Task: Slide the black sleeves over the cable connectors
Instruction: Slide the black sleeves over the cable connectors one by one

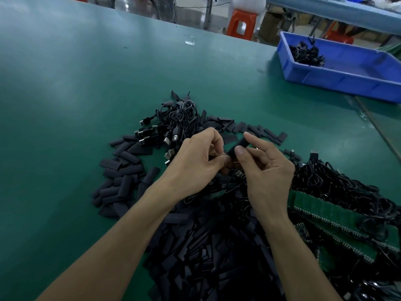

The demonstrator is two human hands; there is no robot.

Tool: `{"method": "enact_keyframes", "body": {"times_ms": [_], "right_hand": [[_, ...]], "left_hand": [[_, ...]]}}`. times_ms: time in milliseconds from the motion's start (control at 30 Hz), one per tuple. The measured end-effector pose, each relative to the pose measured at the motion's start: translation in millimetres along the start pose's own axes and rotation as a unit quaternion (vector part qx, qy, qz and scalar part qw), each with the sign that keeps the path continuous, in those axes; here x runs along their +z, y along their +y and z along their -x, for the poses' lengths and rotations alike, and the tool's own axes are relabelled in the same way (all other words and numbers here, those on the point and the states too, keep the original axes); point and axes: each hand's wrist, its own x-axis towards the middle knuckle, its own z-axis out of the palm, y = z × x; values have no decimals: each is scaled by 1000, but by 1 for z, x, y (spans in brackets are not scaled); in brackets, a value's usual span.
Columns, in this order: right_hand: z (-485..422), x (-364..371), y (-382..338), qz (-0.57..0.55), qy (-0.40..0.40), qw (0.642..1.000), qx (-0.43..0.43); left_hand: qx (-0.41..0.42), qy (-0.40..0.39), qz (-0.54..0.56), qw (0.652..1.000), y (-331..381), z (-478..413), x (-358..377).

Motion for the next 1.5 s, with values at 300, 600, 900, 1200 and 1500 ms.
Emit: {"method": "enact_keyframes", "body": {"times_ms": [300, 600, 900, 1200, 1500], "right_hand": [[-13, -19, -3, 27, -107, 992, 60], [-20, -33, -15, 370, -427, 825, 26], [-13, -34, -9, 391, -455, 800, -13], [-12, -28, 2, 256, -270, 928, -28], [-24, -33, 2, 22, -157, 984, 77]], "left_hand": [[-18, -19, -9, 1000, 2, -3, 0], [-44, 193, 103, 975, 1, -18, -20], [-75, 314, -28, 946, -19, -79, -61], [-25, 270, -323, 907, -15, -69, -50], [15, 41, 111, 993, 9, -13, 21]]}}
